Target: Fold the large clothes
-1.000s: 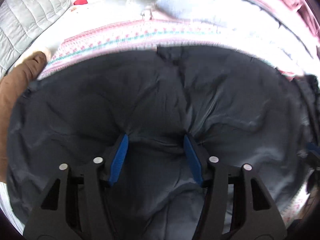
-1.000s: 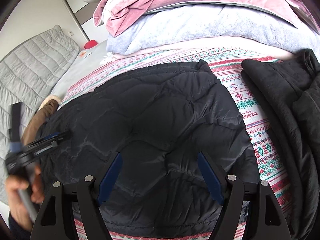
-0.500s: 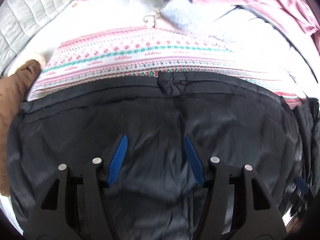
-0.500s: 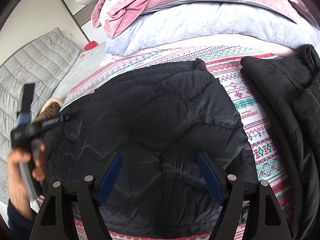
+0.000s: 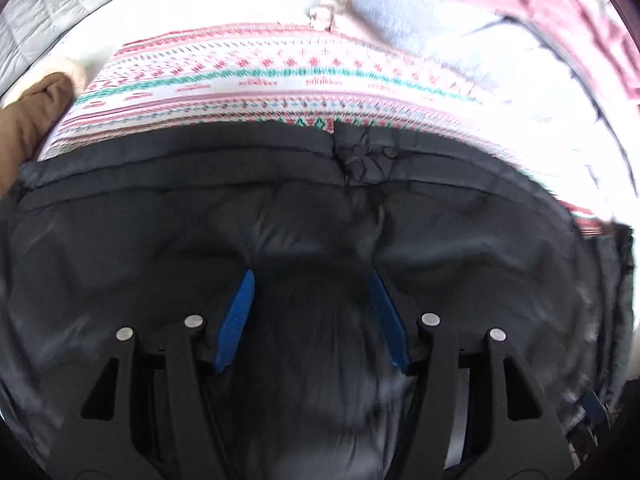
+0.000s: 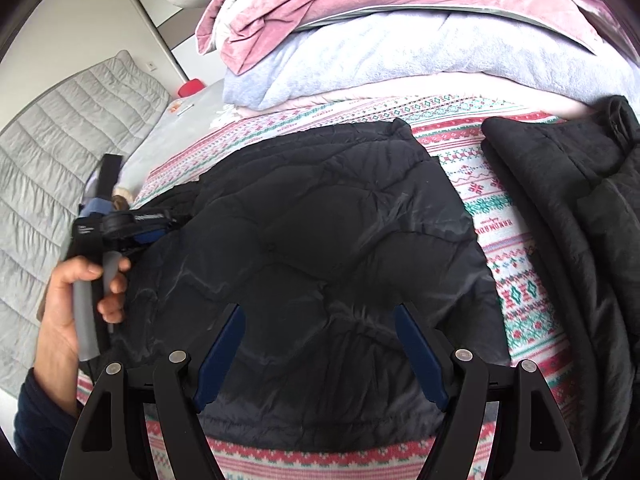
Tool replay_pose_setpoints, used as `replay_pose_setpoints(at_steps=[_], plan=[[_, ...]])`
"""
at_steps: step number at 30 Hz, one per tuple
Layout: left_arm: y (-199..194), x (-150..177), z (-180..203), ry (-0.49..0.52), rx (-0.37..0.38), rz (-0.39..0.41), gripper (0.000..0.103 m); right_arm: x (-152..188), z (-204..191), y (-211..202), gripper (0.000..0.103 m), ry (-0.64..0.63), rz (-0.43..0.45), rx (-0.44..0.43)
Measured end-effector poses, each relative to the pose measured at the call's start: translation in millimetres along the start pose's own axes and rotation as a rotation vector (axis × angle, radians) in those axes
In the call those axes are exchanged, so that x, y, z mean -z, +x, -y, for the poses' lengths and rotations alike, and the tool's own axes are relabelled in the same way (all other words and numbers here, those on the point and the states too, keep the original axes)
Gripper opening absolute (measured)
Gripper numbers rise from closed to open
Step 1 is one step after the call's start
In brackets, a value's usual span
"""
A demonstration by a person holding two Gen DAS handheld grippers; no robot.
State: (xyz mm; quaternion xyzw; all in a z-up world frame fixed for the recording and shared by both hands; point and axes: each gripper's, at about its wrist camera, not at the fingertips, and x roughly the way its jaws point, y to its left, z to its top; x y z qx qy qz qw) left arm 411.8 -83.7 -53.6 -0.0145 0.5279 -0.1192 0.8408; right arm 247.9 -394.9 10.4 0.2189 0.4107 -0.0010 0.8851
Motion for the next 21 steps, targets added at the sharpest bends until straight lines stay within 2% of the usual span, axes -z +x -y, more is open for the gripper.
replay_pose_setpoints(at_steps=[3,5,6,9,11,13,17,21], plan=[[-39,43,-7,0.019,0.025,0.065,0.061,10,14,-9,0.079,0.043,-0.019,-0.087],[-54,75,-5,0.054,0.062,0.058,0.061,20,25,-13,0.079,0.094,-0.040,-0.149],[-64,96,-4,0.084,0.086,0.062,0.061,26,28,-15,0.079,0.108,-0.046,-0.157],[-77,130,-3,0.130,0.073,0.079,0.061,45,26,-23,0.079,0.069,-0.042,-0.139],[-80,137,-2,0.145,0.068,0.103,0.061,58,23,-22,0.079,0.061,-0.057,-0.170],[-72,140,1,0.169,0.036,0.114,0.061,71,28,-11,0.079,0.116,-0.087,-0.202],[-60,133,7,0.176,0.020,0.127,0.061,84,44,14,0.079,0.267,-0.118,-0.170],[-51,131,13,0.198,0.006,0.125,0.061,78,54,21,0.079,0.365,-0.016,-0.182]])
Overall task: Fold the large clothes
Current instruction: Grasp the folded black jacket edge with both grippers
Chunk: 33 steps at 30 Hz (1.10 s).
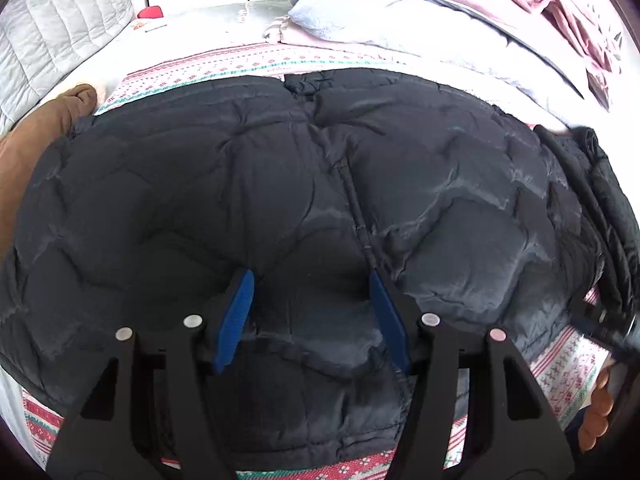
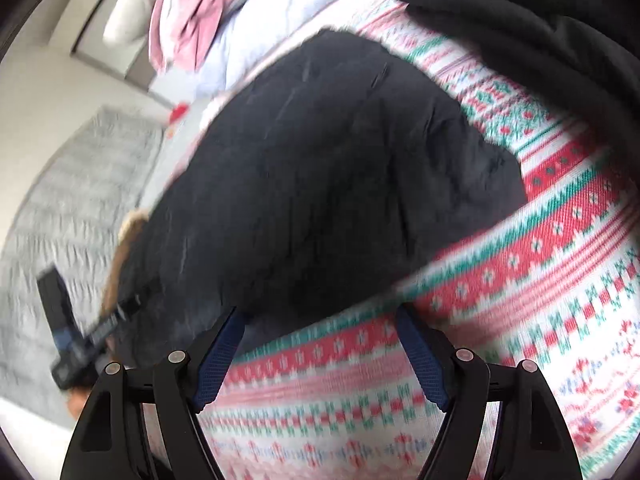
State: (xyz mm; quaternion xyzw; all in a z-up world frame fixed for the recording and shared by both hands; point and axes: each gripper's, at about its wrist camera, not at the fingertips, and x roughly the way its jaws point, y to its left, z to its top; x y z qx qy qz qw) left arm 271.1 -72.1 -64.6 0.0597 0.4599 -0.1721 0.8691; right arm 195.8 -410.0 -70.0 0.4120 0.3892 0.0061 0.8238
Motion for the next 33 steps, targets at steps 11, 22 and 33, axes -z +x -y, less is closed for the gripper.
replay_pose_setpoints(at_steps=[11,22,33], plan=[[3,10,2,0.026,-0.003,-0.010,0.061,4,-23,17,0.080,0.033,0.196,0.024],[4,11,6,0.031,-0.018,-0.004,0.061,-6,-24,-1,0.036,-0.005,0.264,0.002],[4,12,8,0.032,-0.020,-0.004,0.061,-1,-69,-31,0.021,-0.242,0.385,0.024]])
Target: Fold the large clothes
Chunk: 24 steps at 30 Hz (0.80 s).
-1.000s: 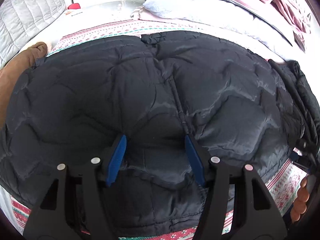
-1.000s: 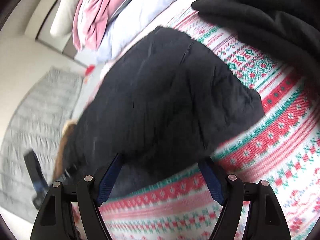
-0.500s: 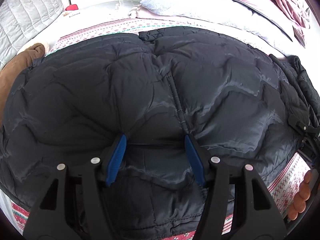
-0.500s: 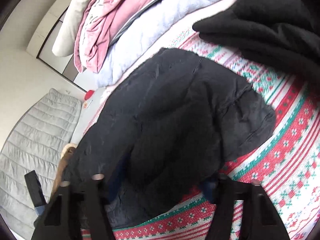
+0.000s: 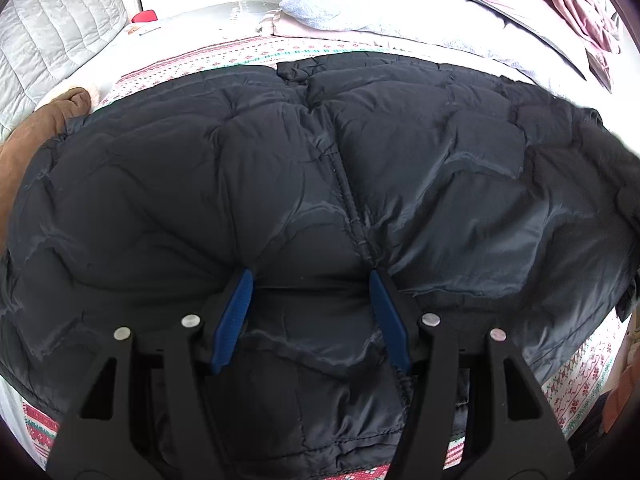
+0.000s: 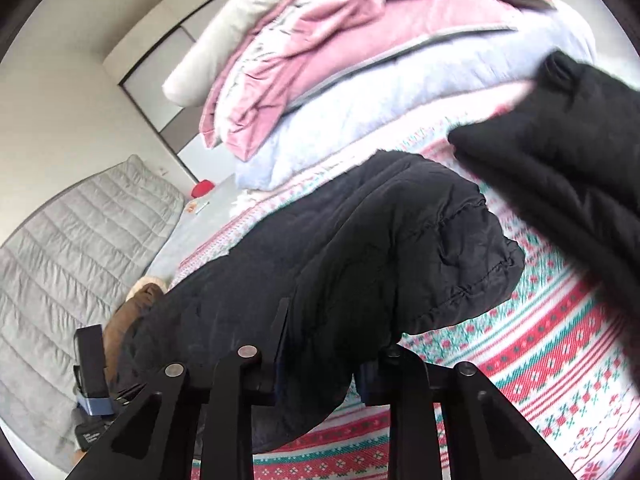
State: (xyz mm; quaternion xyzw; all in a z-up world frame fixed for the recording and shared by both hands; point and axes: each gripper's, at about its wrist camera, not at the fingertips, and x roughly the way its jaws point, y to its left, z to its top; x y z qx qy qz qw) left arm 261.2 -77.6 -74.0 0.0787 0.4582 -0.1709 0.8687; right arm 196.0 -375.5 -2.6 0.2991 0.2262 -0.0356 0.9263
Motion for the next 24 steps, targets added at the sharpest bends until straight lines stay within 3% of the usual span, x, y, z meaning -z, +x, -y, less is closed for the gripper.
replay_pose_setpoints(at_steps=[7,15,19,24], plan=[[-5,4,8,0.003,0.044,-0.003,0.061,-4,-36,-16,0.012,-0.188,0.092,0.043],[-28,26,53,0.055,0.184,-0.007,0.061,-8,-64,-72,0.011,-0.319,0.259,0.039],[-28,35,74,0.143,0.158,0.003,0.061,-3,-71,-75,0.011,-0.372,0.255,0.069],[-42,34,59,0.095,0.223,-0.031,0.061,-9,-66,-71,0.011,-0.345,0.243,0.075]])
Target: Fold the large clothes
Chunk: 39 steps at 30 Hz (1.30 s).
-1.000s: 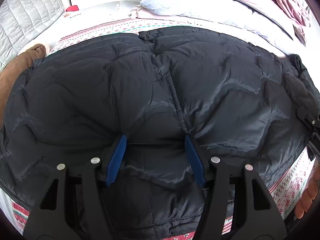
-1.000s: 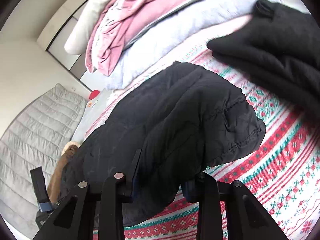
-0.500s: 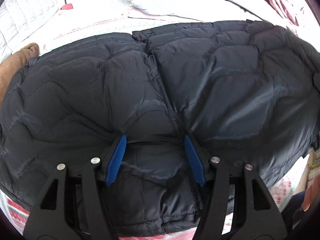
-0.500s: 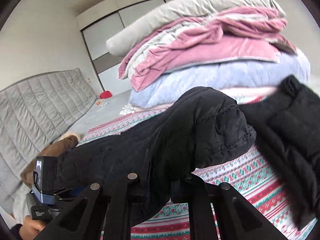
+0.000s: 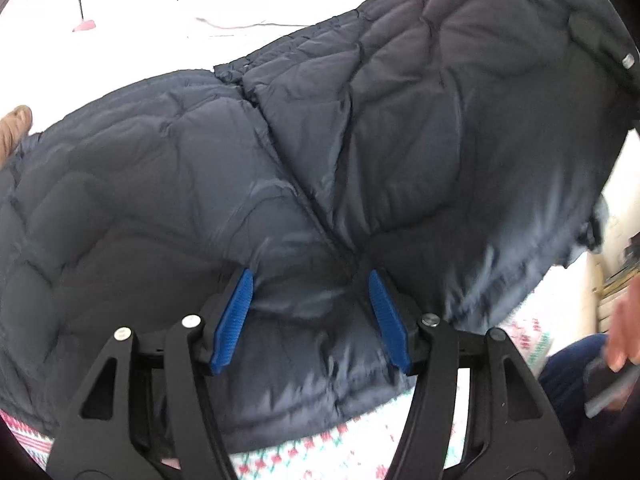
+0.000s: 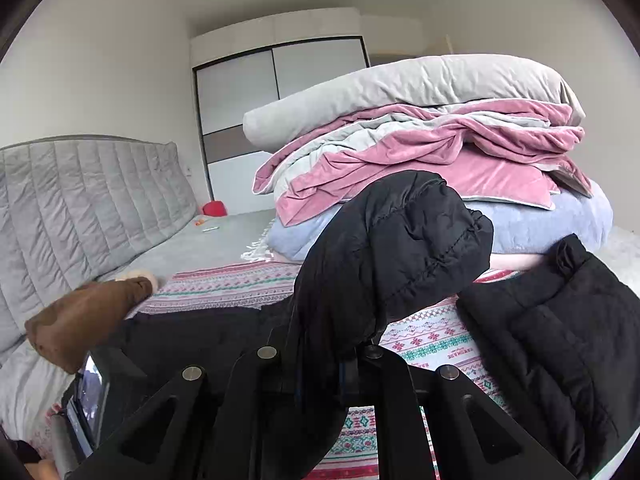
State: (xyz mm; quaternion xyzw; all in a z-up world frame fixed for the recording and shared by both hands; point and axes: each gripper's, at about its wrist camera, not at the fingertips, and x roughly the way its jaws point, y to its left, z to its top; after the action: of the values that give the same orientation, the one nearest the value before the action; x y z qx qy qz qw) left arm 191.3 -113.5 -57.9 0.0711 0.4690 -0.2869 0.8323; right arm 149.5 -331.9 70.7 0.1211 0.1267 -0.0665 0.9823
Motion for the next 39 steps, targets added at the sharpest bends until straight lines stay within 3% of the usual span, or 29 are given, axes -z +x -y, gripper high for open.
replay_pose_setpoints(at_steps=[2,5,9,14,17,19,23,27,29,32,33,35,38,39], plan=[[-14,6,0,0.022,-0.004,-0.002,0.061,-3,6,3,0.011,0.021,-0.004,0.005],[-33,24,20,0.132,-0.045,0.048,0.061,-7,9,4,0.011,0.041,-0.006,0.009],[-14,40,41,0.221,-0.108,0.017,0.061,-9,4,5,0.011,0.046,-0.013,0.001],[-12,41,42,0.224,-0.098,-0.008,0.061,-6,-9,6,0.011,0.007,-0.025,0.017],[-30,26,16,0.119,-0.006,0.004,0.061,-11,-5,7,0.011,0.023,-0.028,0.024],[-42,17,-8,0.044,0.004,0.040,0.061,-13,-3,9,0.011,0.028,-0.031,0.033],[-80,14,-74,-0.135,-0.032,0.116,0.061,-16,-5,12,0.011,0.019,-0.038,0.049],[-112,30,-145,-0.318,-0.146,0.176,0.061,-14,-10,15,0.011,-0.003,-0.038,0.069],[-121,41,-175,-0.388,-0.200,0.184,0.061,-14,-11,16,0.011,-0.002,-0.038,0.068],[-115,56,-203,-0.440,-0.213,0.147,0.061,-16,-16,17,0.011,0.000,-0.031,0.063],[-109,61,-210,-0.456,-0.203,0.124,0.059,-16,-19,17,0.011,-0.008,-0.027,0.067],[-99,66,-216,-0.469,-0.164,0.074,0.037,-17,-30,19,0.011,-0.041,-0.015,0.079],[-78,70,-222,-0.496,-0.123,0.011,0.012,-18,-50,20,0.011,-0.093,0.010,0.084],[-76,69,-221,-0.493,-0.125,0.007,0.011,-19,-59,20,0.011,-0.112,0.020,0.081]])
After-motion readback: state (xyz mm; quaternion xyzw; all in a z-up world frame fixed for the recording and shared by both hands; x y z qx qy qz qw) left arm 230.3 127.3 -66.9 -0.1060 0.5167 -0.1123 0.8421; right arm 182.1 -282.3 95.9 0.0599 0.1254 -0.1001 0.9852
